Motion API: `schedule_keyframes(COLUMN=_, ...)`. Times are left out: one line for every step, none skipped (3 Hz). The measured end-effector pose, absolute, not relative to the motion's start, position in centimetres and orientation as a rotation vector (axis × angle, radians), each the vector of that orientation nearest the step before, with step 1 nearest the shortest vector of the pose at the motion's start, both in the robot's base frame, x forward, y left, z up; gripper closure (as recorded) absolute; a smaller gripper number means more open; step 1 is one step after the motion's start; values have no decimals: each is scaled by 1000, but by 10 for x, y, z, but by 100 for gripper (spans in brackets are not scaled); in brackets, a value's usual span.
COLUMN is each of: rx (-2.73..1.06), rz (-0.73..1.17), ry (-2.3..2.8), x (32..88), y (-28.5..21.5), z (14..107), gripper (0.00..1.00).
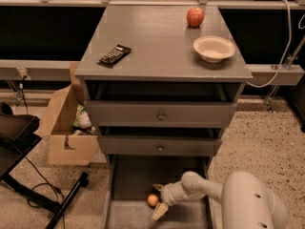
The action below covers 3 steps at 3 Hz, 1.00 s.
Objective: Pick orange from bottom drawer and place on counter
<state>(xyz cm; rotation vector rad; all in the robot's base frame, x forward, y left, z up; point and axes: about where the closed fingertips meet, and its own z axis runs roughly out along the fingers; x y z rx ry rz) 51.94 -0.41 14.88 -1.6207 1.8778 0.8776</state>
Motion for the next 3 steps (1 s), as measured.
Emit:
schedule_keyframes(rx=-1640, rz=870, ry=1880, x=520, y=2, z=135, gripper=0)
schedule_keyframes(rx=-1645, rz=870, ry=1877, x=522, y=7, z=128, gripper=18)
schedule_keyframes(rx=-1653, rz=865, ry=1866, x=525, y=11, z=129, gripper=42)
